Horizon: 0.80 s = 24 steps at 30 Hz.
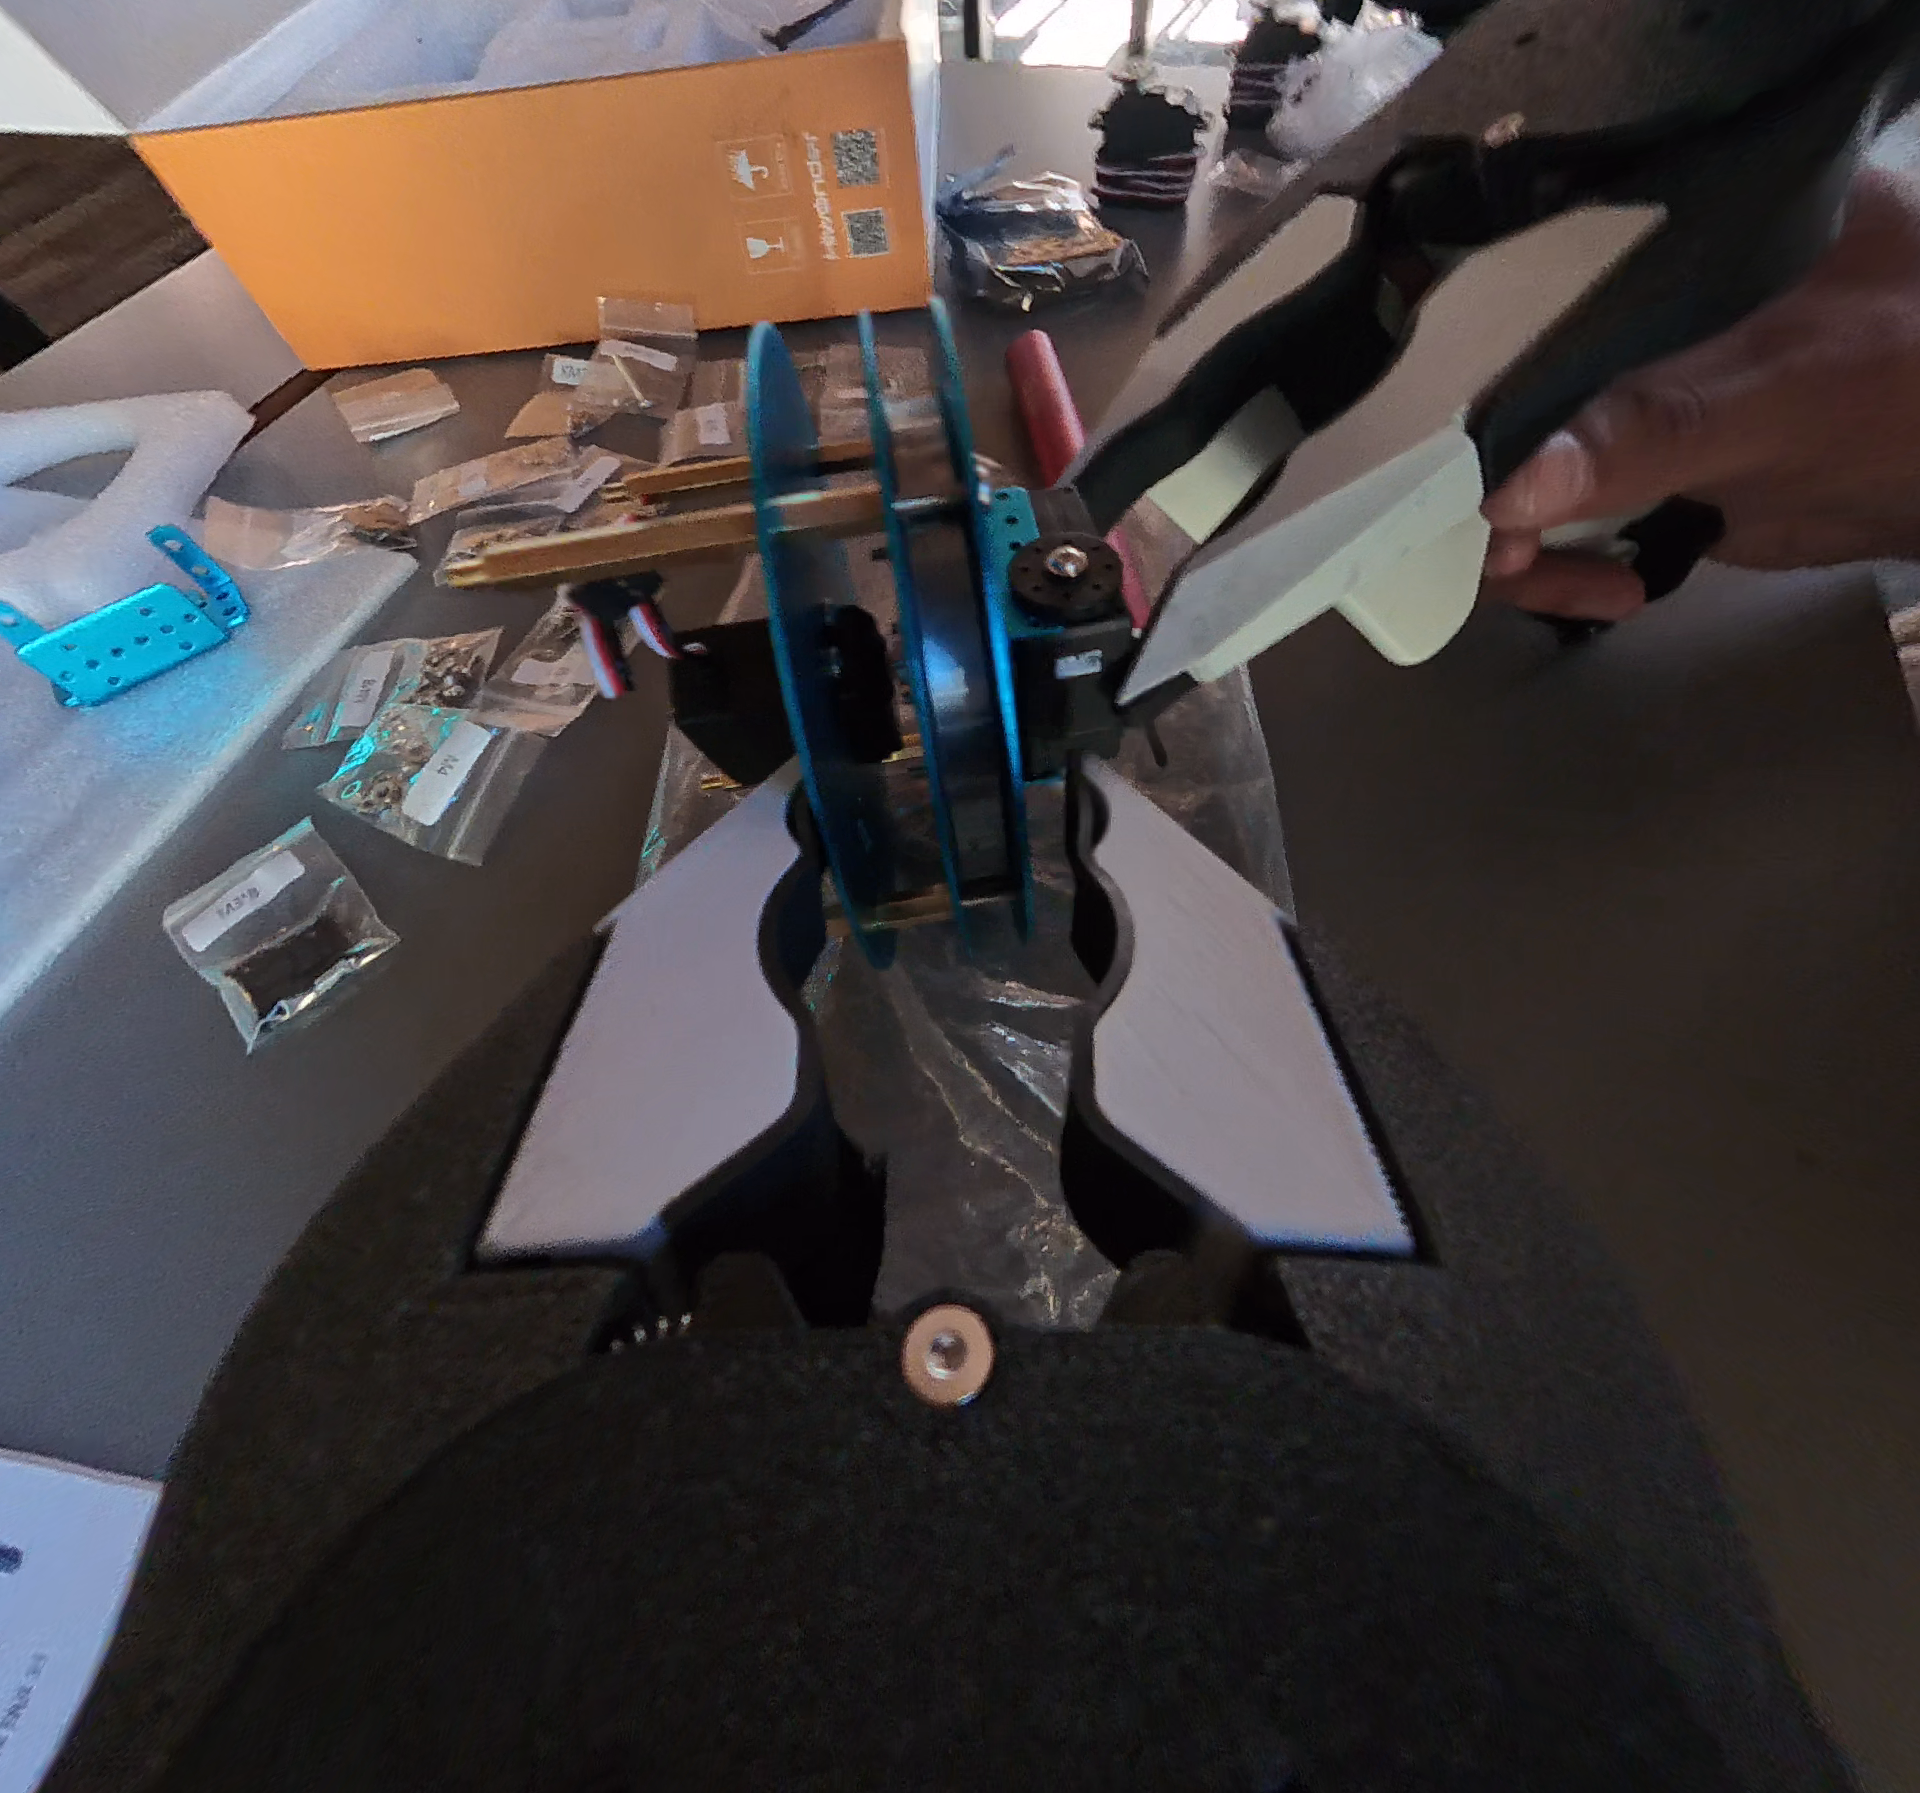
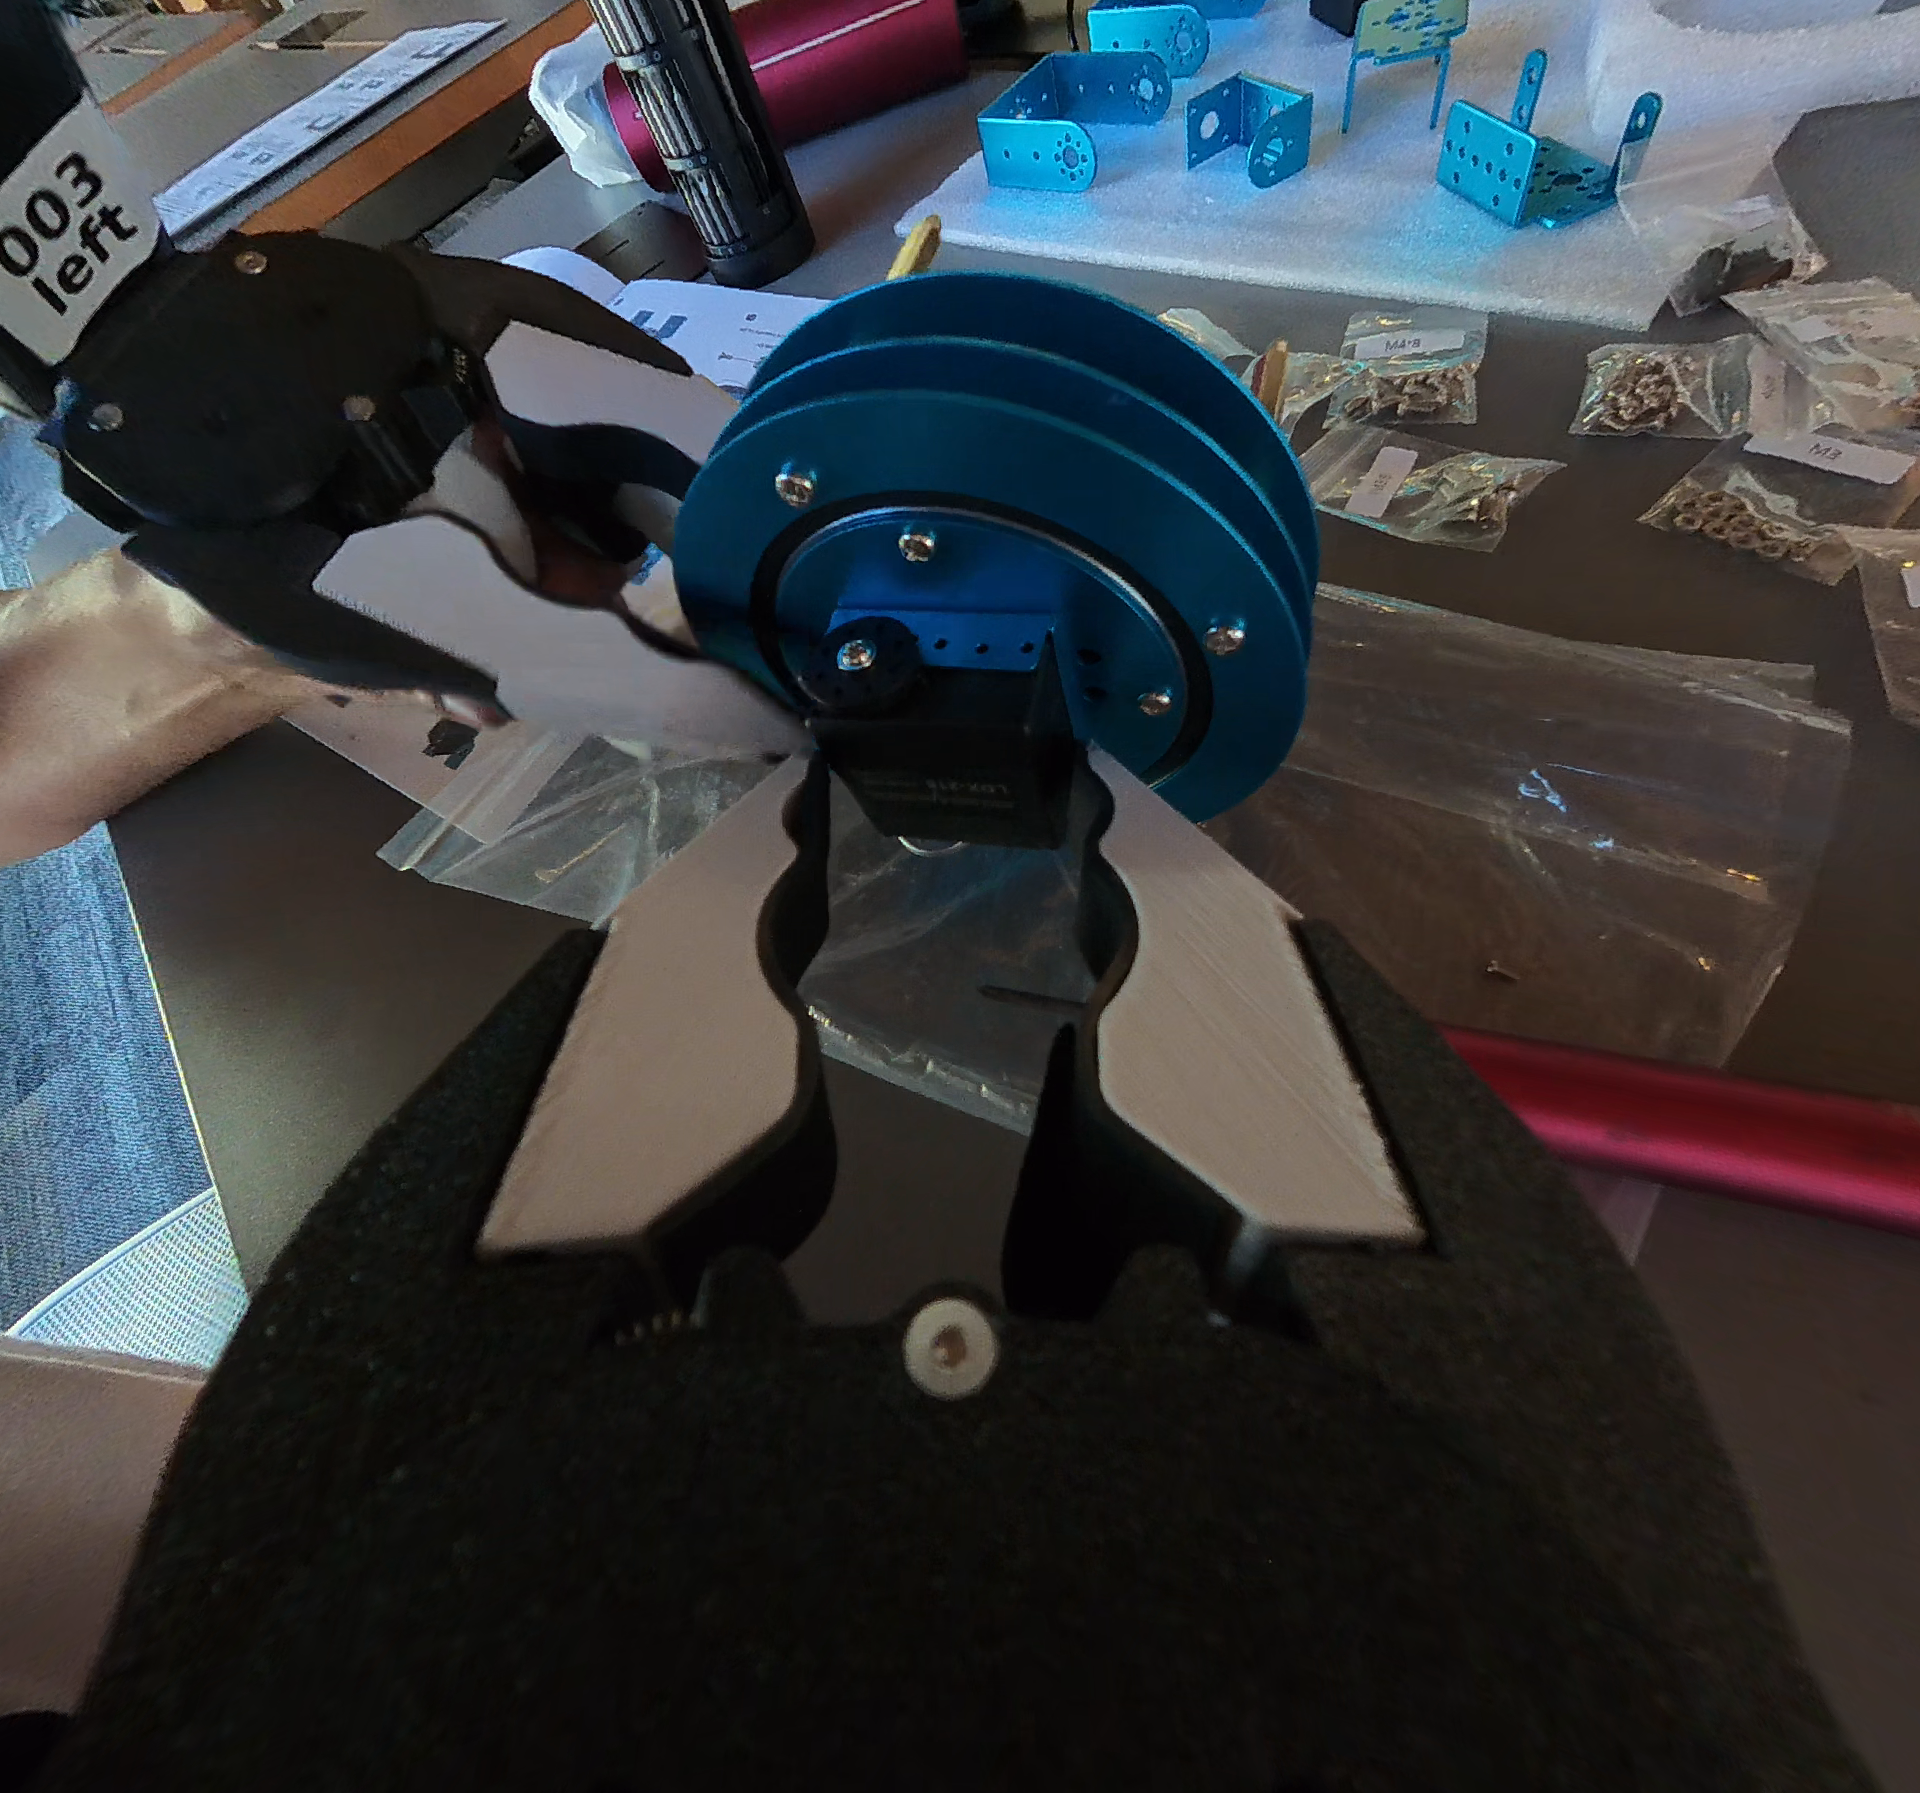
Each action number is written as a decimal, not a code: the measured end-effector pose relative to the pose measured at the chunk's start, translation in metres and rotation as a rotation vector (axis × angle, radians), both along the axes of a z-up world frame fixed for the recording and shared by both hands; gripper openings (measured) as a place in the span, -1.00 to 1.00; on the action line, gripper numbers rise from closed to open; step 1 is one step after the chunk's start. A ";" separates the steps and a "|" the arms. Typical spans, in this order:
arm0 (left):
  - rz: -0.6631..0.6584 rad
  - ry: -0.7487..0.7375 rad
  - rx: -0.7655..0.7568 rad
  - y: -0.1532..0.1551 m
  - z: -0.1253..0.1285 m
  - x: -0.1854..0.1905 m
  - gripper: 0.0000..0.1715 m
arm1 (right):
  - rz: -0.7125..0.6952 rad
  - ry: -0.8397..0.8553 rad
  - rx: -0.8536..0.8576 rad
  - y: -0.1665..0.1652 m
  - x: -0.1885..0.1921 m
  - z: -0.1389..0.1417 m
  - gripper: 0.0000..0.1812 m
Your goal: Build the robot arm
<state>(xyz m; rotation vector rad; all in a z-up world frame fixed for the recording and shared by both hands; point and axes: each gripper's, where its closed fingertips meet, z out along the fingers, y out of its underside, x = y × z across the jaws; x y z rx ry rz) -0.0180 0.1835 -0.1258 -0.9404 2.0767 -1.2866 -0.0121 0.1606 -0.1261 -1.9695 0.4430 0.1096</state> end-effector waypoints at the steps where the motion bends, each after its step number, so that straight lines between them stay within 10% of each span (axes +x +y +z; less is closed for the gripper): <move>1: -0.016 -0.008 0.029 -0.002 -0.002 -0.001 -0.43 | 0.001 0.008 0.002 0.000 0.000 0.000 -0.51; 10: -0.009 -0.080 0.137 -0.006 -0.006 0.002 -0.25 | 0.021 0.117 0.029 -0.001 0.000 0.001 -0.51; 14: 0.012 -0.079 0.116 -0.002 -0.004 0.005 -0.55 | 0.036 0.144 0.037 -0.002 0.001 0.000 -0.49; 24: 0.034 -0.057 0.097 0.001 -0.004 0.005 -0.57 | 0.035 0.063 0.020 -0.001 0.003 -0.001 -0.48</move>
